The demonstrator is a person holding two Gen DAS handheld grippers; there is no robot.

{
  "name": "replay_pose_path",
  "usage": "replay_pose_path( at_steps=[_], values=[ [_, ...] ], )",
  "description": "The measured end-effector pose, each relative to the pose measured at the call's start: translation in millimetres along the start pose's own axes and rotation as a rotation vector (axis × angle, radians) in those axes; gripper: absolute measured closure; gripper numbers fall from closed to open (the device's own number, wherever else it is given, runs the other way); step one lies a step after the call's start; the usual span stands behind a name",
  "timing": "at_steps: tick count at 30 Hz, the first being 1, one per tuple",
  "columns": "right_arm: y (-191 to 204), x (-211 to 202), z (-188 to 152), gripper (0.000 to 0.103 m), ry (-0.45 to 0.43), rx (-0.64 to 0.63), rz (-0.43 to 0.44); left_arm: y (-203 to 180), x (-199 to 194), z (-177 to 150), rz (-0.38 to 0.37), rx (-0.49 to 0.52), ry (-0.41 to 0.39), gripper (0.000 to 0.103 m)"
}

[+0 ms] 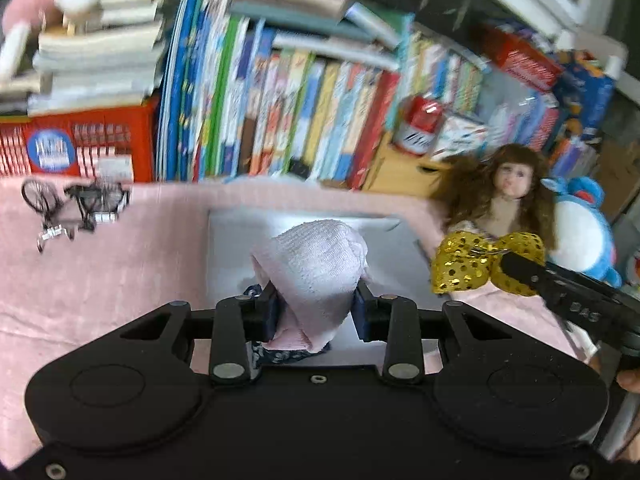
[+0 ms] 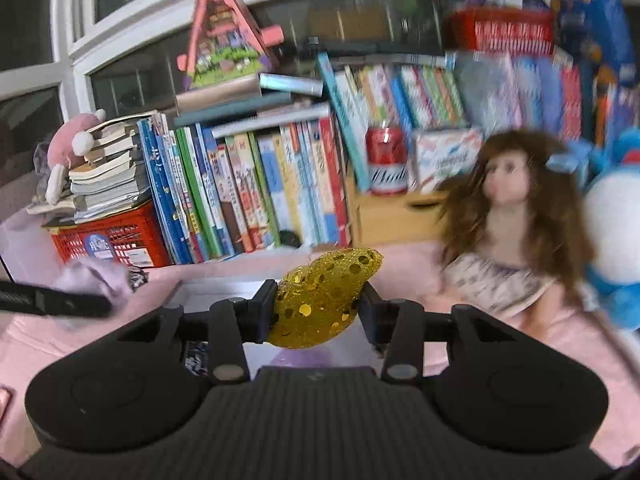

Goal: Organize soft objects
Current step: 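Lift and carry the pink cloth and gold bow toward the white tray with both tools, then lower the cloth and bow into the white tray and open both tools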

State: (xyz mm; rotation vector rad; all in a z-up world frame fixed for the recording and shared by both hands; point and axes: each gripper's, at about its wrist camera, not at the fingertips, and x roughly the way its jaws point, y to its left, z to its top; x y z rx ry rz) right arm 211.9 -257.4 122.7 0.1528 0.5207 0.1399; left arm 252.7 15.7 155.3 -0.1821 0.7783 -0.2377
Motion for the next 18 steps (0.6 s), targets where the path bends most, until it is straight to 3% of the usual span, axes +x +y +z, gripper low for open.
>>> replay_pose_path(
  at_steps=[7, 18],
  values=[
    [-13.9, 62.5, 2.7, 0.054, 0.128, 0.124, 0.024, 27.3, 83.2, 14.2, 0.063, -0.068, 0.135, 0.070],
    [-12.3, 128.2, -9.5, 0.054, 0.251, 0.135, 0.049, 36.5, 150.9, 24.9, 0.068, -0.061, 0.215, 0.069]
  ],
)
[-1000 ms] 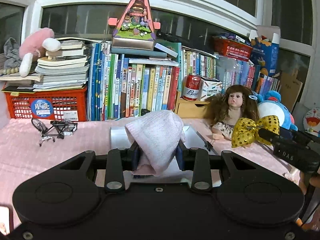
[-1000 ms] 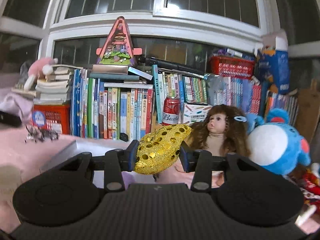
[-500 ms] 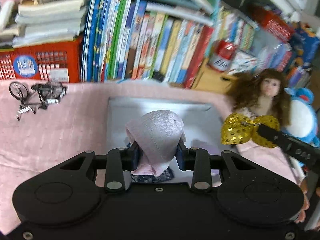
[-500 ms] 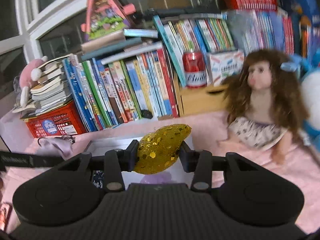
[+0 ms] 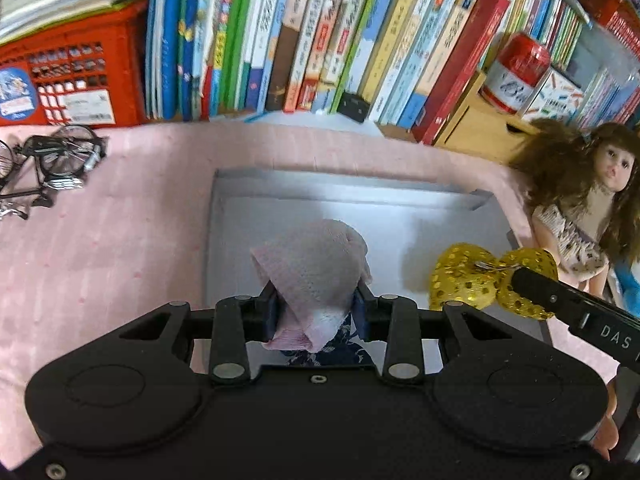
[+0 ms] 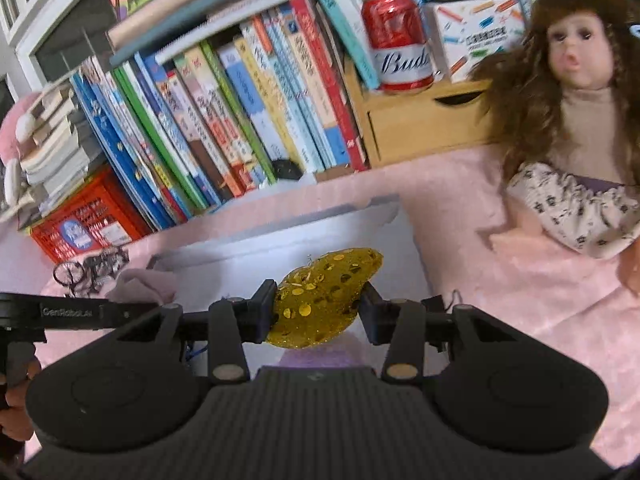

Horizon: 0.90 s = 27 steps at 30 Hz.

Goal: Organize soft objects
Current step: 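Lower the cloth and bow into the white tray and open both tools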

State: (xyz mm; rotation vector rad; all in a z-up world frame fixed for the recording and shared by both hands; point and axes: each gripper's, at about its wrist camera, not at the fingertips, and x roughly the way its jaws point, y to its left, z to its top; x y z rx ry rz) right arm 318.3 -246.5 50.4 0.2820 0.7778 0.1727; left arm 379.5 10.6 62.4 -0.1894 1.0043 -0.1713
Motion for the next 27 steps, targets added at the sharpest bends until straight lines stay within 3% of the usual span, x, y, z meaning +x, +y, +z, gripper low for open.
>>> replay_pose_path(
  at_steps=[9, 11, 12, 15, 19, 27],
  values=[
    [-0.9, 18.5, -8.6, 0.052, 0.063, -0.030, 0.006, 0.3, 25.5, -5.0, 0.010, 0.008, 0.056, 0.064],
    [-2.8, 21.3, -9.4, 0.045, 0.074, -0.030, 0.014, 1.8, 27.6, -4.9, 0.002, -0.001, 0.067, 0.058],
    [-2.9, 21.4, -9.7, 0.035, 0.073, -0.034, 0.017, 2.5, 28.0, -4.9, 0.000, -0.006, 0.072, 0.053],
    [-3.0, 20.2, -10.4, 0.024, 0.077, -0.040, 0.018, 3.0, 27.0, -5.8, 0.016, -0.012, 0.085, 0.042],
    [-2.7, 11.0, -10.7, 0.019, 0.056, -0.048, 0.024, 0.5, 14.1, -8.3, 0.026, 0.003, 0.054, 0.027],
    [1.9, -27.1, -11.6, 0.014, -0.014, -0.054, 0.050, -10.4, -35.6, -21.2, 0.036, 0.061, -0.039, 0.020]
  ],
)
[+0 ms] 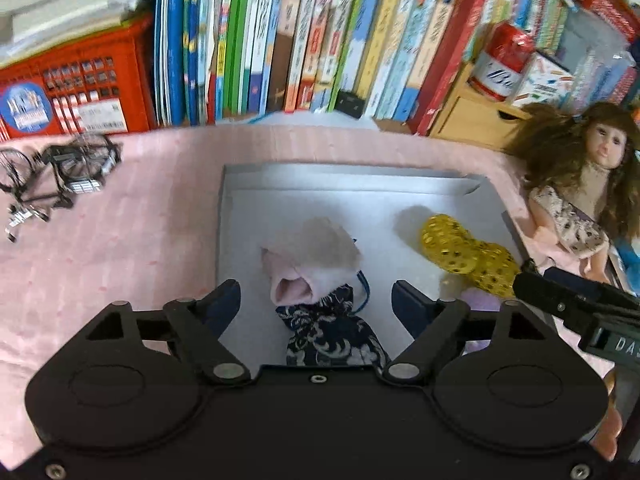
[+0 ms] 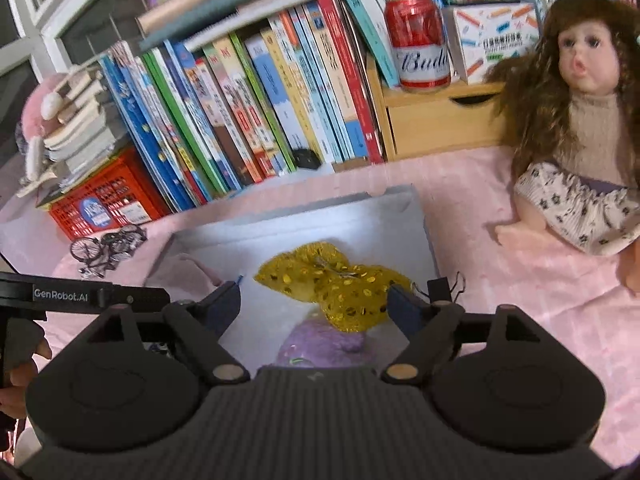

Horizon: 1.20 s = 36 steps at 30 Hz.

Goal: Organize soft objects
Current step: 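Lower the cloth and bow into the white tray and open both tools, then withdraw both tools up from the tray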

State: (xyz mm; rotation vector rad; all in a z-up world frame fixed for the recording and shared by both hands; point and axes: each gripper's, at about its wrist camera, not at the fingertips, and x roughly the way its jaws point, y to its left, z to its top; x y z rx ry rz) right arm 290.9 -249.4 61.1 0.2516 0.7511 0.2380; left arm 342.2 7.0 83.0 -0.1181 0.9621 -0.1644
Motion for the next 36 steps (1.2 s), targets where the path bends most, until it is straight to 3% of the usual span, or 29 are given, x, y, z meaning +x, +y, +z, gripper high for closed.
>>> replay_pose_path(
  at_steps=[8, 21, 31, 36],
  values=[
    [10.8, -51.9, -12.4, 0.006, -0.102, -0.060, -0.015, -10.6, -59.5, -29.3, 0.007, 0.076, -0.102, 0.016],
    [30.0, -147.0, -66.6, 0.000, -0.318, -0.233, -0.034, -8.6, -137.5, -99.6, -0.071, 0.106, -0.252, 0.011],
    [30.9, -187.8, -118.9, 0.000, -0.412, -0.276, -0.074, 10.8, -172.6, -167.6, -0.050, 0.060, -0.374, 0.009],
    [26.2, -197.3, -142.1, 0.000, -0.439, -0.260, -0.100, 18.2, -179.7, -204.2, -0.004, 0.057, -0.426, 0.007]
  ],
)
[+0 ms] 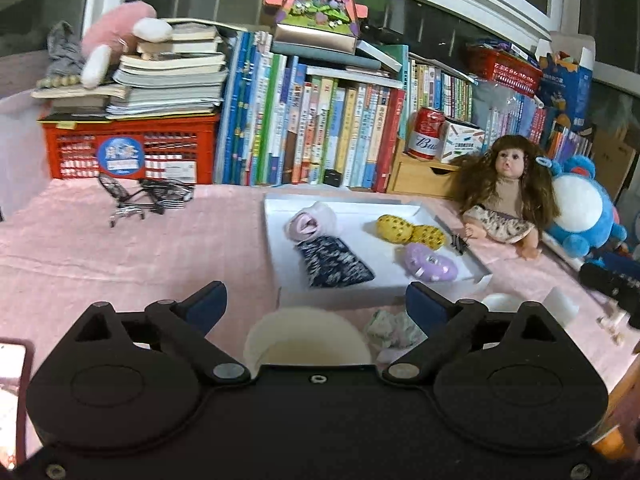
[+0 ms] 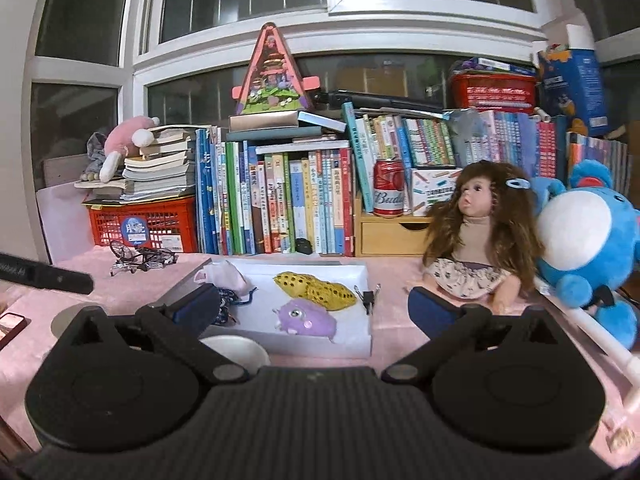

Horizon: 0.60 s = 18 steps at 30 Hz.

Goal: Organize soft objects
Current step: 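Withdraw both tools up from the tray, then grasp the white fluffy plush ball with the left tool while the right tool grasps the green scrunchie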

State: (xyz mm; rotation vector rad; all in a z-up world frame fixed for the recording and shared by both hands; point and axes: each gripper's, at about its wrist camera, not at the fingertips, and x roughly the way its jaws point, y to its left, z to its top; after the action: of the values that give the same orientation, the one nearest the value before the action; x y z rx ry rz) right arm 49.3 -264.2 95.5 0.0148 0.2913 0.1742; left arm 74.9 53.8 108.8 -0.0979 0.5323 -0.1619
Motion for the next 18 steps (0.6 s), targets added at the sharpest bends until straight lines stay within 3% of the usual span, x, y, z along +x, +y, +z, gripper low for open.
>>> replay_pose_path(
  at_steps=[18],
  values=[
    [4.2, -22.8, -45.2, 0.000, -0.006, 0.010, -0.102, 22.7, -26.9, -77.2, 0.110, -0.004, -0.083, 0.002]
  ],
)
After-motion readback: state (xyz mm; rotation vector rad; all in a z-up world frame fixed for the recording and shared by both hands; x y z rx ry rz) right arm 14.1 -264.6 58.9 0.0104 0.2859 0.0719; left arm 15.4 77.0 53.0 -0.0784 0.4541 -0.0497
